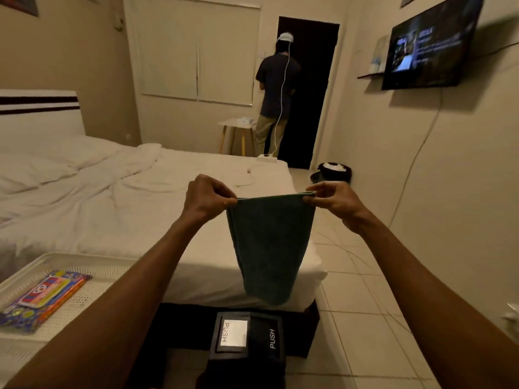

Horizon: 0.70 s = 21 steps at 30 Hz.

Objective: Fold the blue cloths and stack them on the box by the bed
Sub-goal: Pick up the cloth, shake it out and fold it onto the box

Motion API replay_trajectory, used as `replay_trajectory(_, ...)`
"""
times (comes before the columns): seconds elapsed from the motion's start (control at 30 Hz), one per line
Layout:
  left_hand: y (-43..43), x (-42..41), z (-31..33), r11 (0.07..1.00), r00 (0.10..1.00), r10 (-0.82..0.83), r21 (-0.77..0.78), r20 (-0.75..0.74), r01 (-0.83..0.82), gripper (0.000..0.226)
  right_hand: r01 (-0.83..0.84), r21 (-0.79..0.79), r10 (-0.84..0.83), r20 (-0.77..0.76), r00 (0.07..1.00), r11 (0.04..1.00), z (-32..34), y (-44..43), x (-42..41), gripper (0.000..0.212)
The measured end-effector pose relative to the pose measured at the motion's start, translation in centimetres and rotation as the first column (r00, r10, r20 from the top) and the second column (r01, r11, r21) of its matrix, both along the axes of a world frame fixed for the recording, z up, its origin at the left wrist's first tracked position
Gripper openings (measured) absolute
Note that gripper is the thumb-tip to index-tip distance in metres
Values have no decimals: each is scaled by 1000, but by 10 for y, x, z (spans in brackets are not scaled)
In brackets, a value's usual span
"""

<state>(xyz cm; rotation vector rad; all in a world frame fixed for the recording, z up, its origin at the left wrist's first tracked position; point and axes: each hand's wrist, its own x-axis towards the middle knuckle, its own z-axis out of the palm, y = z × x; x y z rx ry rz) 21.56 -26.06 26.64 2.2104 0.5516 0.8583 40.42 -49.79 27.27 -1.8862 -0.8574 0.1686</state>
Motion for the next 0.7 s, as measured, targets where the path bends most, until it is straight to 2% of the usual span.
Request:
replay_trajectory(0.13, -4, -4, 21, 996, 1000, -10, 86, 14, 9, 15, -66, -130, 62, -33, 998, 989, 16, -16, -11, 25)
replay_trajectory(0.3, -12, -12, 23, 992, 999, -3, 128, 37, -1, 14, -70, -21, 69, -45, 997, 997, 16, -28, -24, 12)
replay_trajectory(0.4, -11, -18, 16, 993, 1000, 13, 119, 10, -14, 13, -62, -83, 61, -6, 998, 995, 10, -27, -33, 8)
replay_trajectory(0.5, -9, -24, 5, 994, 999, 29, 103, 17, -31, 13, -29, -64, 31, 32, 999, 998, 2, -23, -39, 6)
replay_trajectory(0.7, 2, -30, -21, 992, 998, 27, 128, -50, -20, 13, -25, -97, 25, -1, 1000, 995, -26, -12, -44, 7)
